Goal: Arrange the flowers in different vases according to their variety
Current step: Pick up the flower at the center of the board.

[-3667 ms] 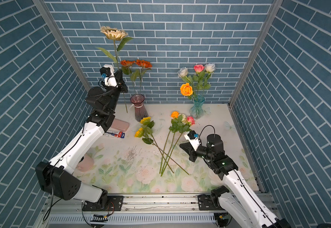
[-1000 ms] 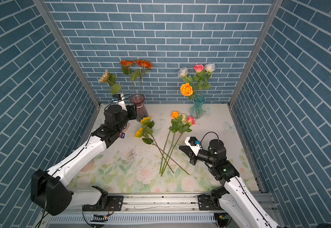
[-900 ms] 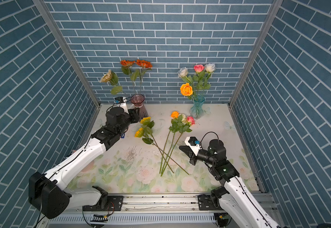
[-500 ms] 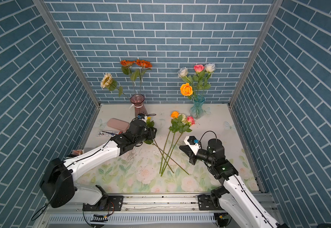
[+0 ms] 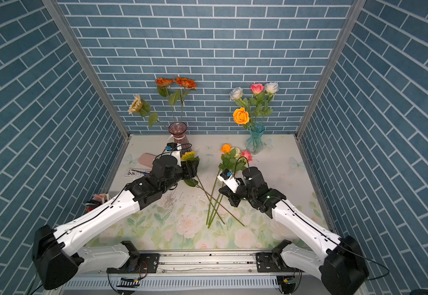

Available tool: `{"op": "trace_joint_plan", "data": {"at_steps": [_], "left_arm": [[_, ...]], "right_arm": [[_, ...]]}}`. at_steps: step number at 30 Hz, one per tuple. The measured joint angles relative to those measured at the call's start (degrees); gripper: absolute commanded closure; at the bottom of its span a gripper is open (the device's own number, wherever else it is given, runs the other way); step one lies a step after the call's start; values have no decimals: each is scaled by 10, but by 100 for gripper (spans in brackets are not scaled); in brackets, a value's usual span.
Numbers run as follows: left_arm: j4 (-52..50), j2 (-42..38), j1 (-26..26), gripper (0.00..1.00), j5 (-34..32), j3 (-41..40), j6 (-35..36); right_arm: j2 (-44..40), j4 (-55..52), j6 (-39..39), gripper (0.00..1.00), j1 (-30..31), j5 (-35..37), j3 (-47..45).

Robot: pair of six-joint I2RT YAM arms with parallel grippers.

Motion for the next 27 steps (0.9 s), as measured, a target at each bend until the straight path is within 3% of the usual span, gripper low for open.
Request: {"op": "trace_joint_plan", "data": {"at_steps": [5,11,15,19,27], "left_arm": [[-10,35,0,34,29,13,27],[-27,205,-2,38,81,64,46],[-47,311,-5,38,94,112,57],[-61,386,-7,38,100,170,71],[-80,455,-10,43,93,213,88]], "right_arm": [[53,-7,63,100,7,87,24],[45,-26,174,100,7,202,22],[21,-44,234,93,7,254,8],[-10,-54,276,88,-7,274,-21],[-93,-58,314,89,-75,271,-67]]}}
